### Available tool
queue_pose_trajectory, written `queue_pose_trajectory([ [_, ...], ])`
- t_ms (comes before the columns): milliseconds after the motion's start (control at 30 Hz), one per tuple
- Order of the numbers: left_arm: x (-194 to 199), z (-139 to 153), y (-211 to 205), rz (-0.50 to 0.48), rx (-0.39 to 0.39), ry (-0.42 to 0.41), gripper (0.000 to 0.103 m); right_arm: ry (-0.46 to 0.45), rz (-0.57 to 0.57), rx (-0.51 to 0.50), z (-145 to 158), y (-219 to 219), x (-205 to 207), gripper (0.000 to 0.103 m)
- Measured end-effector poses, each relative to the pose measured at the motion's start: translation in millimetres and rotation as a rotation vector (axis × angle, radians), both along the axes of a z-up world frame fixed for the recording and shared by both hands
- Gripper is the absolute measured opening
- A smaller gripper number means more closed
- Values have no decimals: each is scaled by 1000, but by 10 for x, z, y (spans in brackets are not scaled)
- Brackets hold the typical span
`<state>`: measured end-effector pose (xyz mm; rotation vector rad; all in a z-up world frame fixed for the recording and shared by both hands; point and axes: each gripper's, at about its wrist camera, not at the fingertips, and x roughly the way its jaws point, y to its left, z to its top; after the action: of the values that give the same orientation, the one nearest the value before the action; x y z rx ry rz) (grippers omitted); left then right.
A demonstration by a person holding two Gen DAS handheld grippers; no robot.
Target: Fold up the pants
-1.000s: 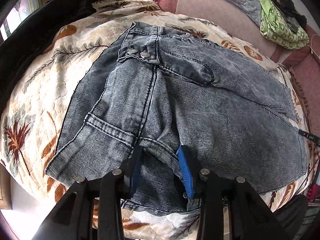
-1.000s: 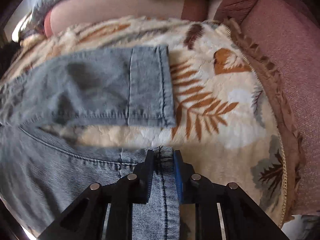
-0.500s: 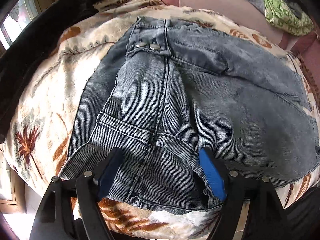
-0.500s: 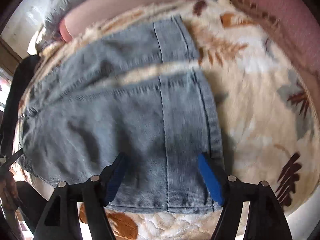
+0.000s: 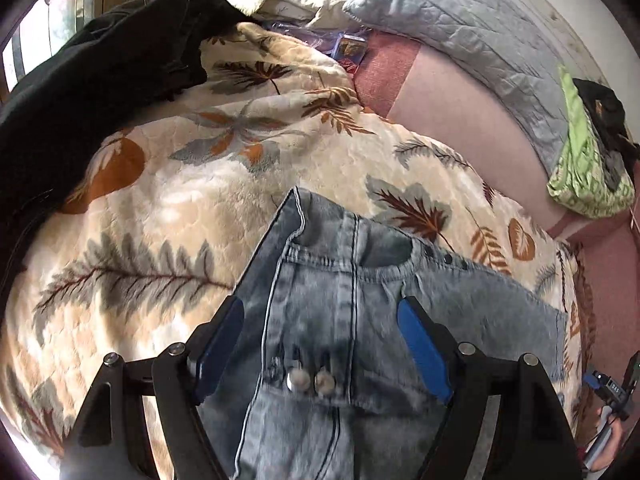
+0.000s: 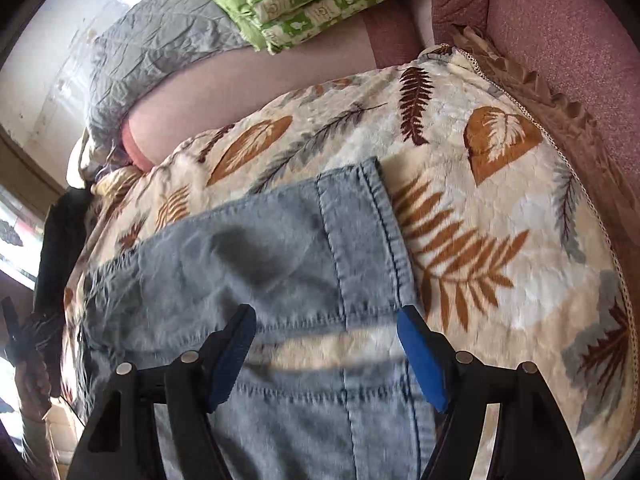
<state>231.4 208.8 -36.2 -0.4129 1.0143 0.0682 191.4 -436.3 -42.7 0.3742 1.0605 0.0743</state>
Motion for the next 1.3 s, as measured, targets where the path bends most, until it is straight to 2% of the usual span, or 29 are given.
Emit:
queue_pose_trajectory([
  [67, 309, -125, 45, -1, -11, 38, 77, 21, -12, 15, -50, -109, 343, 76],
  [233, 789, -399, 164, 35, -81, 106, 52, 87, -43, 1, -242, -274, 1112, 76],
  [367, 967, -554, 168, 30, -103, 137, 50, 150, -24, -28, -461, -219, 1515, 74],
  [400, 998, -584, 162, 27, -101, 140, 49, 164, -15, -33, -520, -190, 1582, 69],
  [433, 1026, -610, 156, 22, -98, 143, 48, 178, -10, -40, -582, -165, 1634, 59],
  [467, 1053, -638, 150, 17, -95, 149, 39, 200, -8, -41, -662, -150, 1678, 53],
  [500, 1079, -660, 146, 16, -90, 157, 29, 218, -8, -51, -732, -137, 1704, 48],
  [600, 1139, -687, 147, 6, -83, 161, 17, 205, -4, -94, -753, -116, 1728, 38],
  [667, 1168, -708, 169, 6, -87, 168, 10, 206, 0, -91, -756, -143, 1725, 35],
  [800, 1192, -732, 209, 19, -105, 165, 5, 203, 6, -99, -736, -136, 1715, 34],
  [900, 1181, -715, 192, 15, -88, 156, 3, 193, 7, -116, -703, -105, 1707, 27],
  [967, 1155, -633, 191, 13, -79, 126, 3, 180, 9, -124, -644, -85, 1688, 19],
  [1000, 1129, -575, 204, 15, -86, 108, 3, 165, 7, -132, -591, -80, 1671, 14],
  [1167, 909, -179, 207, -14, -99, 15, 3, 96, 1, -103, -256, -138, 1498, 14],
  [1300, 557, 216, 195, -44, -115, -71, 3, 3, -3, -68, 150, -159, 1209, 14],
])
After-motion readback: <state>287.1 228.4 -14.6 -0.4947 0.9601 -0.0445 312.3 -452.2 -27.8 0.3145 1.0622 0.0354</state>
